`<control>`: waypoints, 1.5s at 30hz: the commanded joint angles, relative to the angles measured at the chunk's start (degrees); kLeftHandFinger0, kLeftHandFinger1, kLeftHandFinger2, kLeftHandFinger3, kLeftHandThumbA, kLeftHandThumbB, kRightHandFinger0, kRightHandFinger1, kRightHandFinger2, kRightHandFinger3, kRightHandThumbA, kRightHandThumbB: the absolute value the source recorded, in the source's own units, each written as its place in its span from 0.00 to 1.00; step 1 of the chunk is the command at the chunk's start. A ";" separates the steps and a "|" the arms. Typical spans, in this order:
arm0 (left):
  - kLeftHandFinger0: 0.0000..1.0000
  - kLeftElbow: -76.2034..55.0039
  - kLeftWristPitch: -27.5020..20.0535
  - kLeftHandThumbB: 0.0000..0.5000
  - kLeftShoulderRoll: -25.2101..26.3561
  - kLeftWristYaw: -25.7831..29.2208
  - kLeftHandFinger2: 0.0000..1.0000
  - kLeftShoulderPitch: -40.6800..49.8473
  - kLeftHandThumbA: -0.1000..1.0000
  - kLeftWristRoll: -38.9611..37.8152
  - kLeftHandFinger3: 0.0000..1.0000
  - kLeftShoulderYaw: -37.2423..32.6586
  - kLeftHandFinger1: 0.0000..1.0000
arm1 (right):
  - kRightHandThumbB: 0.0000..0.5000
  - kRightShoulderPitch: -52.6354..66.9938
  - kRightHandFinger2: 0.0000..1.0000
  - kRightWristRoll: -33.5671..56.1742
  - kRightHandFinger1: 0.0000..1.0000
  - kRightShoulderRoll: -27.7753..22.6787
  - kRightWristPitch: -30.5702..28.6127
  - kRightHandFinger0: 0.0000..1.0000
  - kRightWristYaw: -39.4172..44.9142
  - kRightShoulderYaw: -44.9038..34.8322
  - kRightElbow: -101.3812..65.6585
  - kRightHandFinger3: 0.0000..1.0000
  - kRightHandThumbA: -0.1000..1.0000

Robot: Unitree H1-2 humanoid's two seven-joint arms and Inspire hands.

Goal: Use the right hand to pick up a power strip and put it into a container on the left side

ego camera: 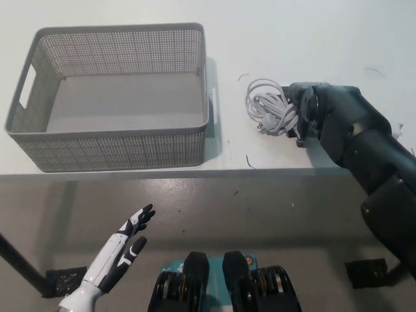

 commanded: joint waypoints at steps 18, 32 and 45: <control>1.00 -1.01 -2.58 0.47 1.72 -0.89 1.00 -1.30 1.00 -0.11 1.00 0.80 1.00 | 0.23 -9.65 0.88 0.53 0.46 -9.90 -21.83 0.00 -41.78 -9.24 -4.55 1.00 0.00; 1.00 -1.36 -1.62 0.50 1.58 -0.91 1.00 -0.48 1.00 0.14 1.00 0.64 1.00 | 0.28 -19.75 0.80 -2.97 0.39 -9.98 -23.34 0.00 -41.63 -10.12 -10.54 0.86 0.00; 1.00 -1.48 -1.53 0.52 1.53 -1.06 1.00 -0.18 1.00 -0.20 1.00 0.62 1.00 | 0.34 -25.77 0.68 -5.22 0.24 -8.44 -25.99 0.00 -44.88 -8.18 -9.07 0.74 0.00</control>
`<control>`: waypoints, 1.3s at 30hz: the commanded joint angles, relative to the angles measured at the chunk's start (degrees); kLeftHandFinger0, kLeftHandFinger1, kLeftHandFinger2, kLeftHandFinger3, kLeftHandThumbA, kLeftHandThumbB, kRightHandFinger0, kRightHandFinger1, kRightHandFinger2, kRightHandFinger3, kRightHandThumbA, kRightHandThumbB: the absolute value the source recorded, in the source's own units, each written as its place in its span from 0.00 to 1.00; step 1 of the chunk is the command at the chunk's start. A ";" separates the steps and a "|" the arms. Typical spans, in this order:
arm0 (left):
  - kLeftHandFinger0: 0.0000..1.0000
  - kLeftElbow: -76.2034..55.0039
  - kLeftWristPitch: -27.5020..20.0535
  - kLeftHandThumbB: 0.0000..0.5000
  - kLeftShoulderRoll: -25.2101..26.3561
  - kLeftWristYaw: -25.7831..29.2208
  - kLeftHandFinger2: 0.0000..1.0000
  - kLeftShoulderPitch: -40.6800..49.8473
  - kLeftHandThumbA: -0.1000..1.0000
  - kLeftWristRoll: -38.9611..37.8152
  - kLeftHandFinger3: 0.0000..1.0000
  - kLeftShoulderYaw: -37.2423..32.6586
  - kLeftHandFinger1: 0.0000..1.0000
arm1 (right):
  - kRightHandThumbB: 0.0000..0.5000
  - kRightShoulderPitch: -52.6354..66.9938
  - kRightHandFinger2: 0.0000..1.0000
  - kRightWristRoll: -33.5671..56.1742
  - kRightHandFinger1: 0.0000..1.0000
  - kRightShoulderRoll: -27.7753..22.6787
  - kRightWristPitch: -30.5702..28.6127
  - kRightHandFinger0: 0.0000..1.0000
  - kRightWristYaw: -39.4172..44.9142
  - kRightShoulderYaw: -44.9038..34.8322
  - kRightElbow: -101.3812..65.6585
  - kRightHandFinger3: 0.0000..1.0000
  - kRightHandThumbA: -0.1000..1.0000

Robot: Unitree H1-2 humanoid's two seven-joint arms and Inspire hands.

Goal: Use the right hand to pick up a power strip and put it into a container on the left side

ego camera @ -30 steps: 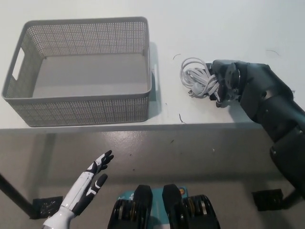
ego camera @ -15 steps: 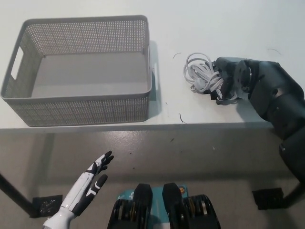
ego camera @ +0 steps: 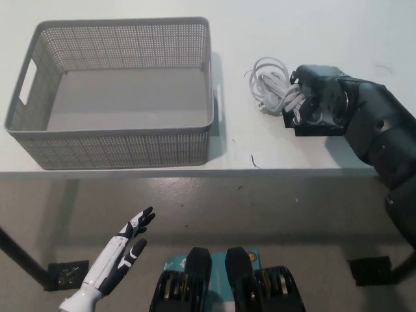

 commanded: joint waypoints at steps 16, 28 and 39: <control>1.00 -2.24 -1.01 0.52 1.37 -0.87 1.00 0.40 1.00 0.07 1.00 0.61 1.00 | 0.34 -35.30 0.72 -5.68 0.26 0.14 -14.03 0.00 -35.37 -0.75 -10.33 0.89 0.00; 1.00 -2.33 -0.89 0.53 1.54 -0.98 1.00 0.76 1.00 0.05 1.00 0.61 1.00 | 0.34 -41.45 0.75 -5.59 0.26 2.74 -14.21 0.00 -34.54 -1.30 -10.66 0.83 0.00; 1.00 -2.11 -0.87 0.53 1.45 -1.31 1.00 0.65 1.00 0.40 1.00 0.08 1.00 | 0.44 -43.76 0.72 -4.96 0.15 11.30 -15.72 0.00 -35.90 -1.10 -8.81 0.55 0.00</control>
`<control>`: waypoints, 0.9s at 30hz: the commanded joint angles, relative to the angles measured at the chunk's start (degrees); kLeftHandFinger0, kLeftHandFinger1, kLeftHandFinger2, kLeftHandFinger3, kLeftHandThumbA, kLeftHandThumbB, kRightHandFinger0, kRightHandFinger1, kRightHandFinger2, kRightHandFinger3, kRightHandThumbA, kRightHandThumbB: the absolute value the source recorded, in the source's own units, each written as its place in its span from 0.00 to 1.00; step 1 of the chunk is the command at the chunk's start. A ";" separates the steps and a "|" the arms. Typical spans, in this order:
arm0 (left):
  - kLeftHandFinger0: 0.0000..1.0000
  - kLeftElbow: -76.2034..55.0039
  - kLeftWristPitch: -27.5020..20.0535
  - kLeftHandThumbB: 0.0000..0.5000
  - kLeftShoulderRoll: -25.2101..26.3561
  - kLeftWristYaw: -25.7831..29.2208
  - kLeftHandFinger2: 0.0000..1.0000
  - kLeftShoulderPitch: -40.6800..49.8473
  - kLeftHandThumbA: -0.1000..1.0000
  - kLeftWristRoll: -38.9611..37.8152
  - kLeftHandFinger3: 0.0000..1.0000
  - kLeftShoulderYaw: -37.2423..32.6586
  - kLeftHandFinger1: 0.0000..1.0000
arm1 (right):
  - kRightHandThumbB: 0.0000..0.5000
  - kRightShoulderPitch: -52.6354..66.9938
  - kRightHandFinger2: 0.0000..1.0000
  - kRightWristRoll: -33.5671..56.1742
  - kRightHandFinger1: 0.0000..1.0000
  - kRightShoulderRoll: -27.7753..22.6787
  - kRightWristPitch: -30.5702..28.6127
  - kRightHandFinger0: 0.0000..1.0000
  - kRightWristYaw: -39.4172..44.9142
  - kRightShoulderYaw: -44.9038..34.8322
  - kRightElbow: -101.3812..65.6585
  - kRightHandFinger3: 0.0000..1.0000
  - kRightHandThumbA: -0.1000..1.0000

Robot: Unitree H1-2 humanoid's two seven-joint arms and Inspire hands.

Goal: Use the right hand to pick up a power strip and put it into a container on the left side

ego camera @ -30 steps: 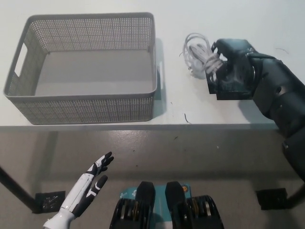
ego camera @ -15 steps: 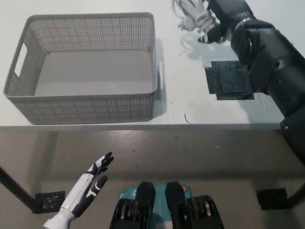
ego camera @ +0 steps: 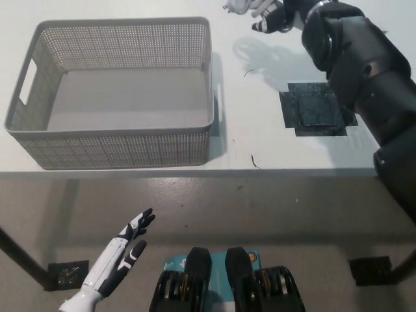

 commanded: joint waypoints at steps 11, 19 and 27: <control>1.00 -2.16 -0.33 0.54 2.05 -1.96 1.00 -0.39 1.00 0.73 1.00 -0.30 1.00 | 0.38 -32.87 0.56 -1.24 0.00 18.24 -6.85 0.00 -18.01 -1.23 -6.86 0.14 0.00; 1.00 -2.32 -0.59 0.51 2.11 -2.06 1.00 -0.78 1.00 1.56 1.00 -0.89 1.00 | 0.43 -32.03 0.52 -0.92 0.03 22.52 -6.07 0.00 -17.87 -1.08 -4.70 0.20 0.00; 1.00 -1.64 -1.51 0.49 1.80 -2.32 1.00 -1.59 1.00 1.41 1.00 -1.72 1.00 | 0.61 -31.16 0.36 -2.17 0.00 25.54 -5.38 0.00 -18.05 0.27 -3.59 0.40 0.00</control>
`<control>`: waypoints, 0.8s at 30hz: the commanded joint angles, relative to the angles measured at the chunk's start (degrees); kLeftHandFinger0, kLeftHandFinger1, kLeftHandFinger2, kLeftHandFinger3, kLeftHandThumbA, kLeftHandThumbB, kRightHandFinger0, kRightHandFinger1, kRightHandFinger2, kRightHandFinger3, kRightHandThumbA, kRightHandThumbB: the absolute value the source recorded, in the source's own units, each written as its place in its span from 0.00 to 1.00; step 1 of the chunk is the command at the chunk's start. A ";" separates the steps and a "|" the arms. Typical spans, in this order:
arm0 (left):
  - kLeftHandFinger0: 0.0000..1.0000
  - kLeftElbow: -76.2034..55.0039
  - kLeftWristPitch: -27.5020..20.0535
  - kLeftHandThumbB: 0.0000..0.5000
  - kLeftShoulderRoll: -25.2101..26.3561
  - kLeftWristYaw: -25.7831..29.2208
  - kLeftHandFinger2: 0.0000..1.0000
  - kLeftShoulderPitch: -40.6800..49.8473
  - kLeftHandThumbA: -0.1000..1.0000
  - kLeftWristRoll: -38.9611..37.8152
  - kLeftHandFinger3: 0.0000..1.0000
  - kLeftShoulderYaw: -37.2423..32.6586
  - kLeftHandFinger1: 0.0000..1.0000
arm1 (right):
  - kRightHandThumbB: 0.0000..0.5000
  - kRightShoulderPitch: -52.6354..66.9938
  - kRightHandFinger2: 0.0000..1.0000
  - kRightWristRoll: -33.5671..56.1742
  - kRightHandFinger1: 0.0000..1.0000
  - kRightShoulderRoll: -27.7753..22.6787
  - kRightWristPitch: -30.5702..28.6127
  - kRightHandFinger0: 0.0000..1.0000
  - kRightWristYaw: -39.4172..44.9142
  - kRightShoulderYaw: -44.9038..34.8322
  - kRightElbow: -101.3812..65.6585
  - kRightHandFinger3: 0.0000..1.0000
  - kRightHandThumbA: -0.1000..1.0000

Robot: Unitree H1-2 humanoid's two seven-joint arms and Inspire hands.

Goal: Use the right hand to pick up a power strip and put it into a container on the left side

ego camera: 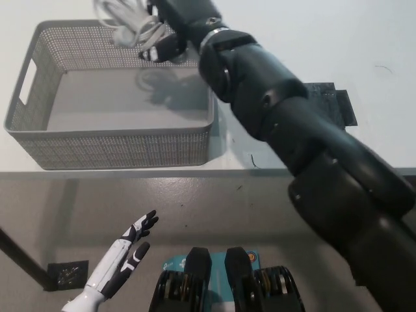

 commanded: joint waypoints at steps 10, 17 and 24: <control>1.00 -2.59 -0.60 0.52 1.36 -2.90 1.00 -1.93 1.00 1.63 1.00 -1.77 1.00 | 0.43 -27.36 0.58 -1.87 0.07 14.49 -4.11 0.00 -12.07 1.01 -3.00 0.23 0.00; 1.00 -3.32 0.73 0.51 1.66 -3.99 1.00 -2.40 1.00 1.63 1.00 -2.33 1.00 | 0.76 -25.82 1.00 -1.07 1.00 14.04 -1.98 1.00 -0.53 1.16 -1.61 1.00 0.74; 1.00 -3.04 0.27 0.52 1.65 -4.22 1.00 -2.79 1.00 1.91 1.00 -2.55 1.00 | 0.98 -25.12 1.00 -1.20 1.00 13.07 0.90 1.00 5.73 1.81 -0.71 1.00 1.00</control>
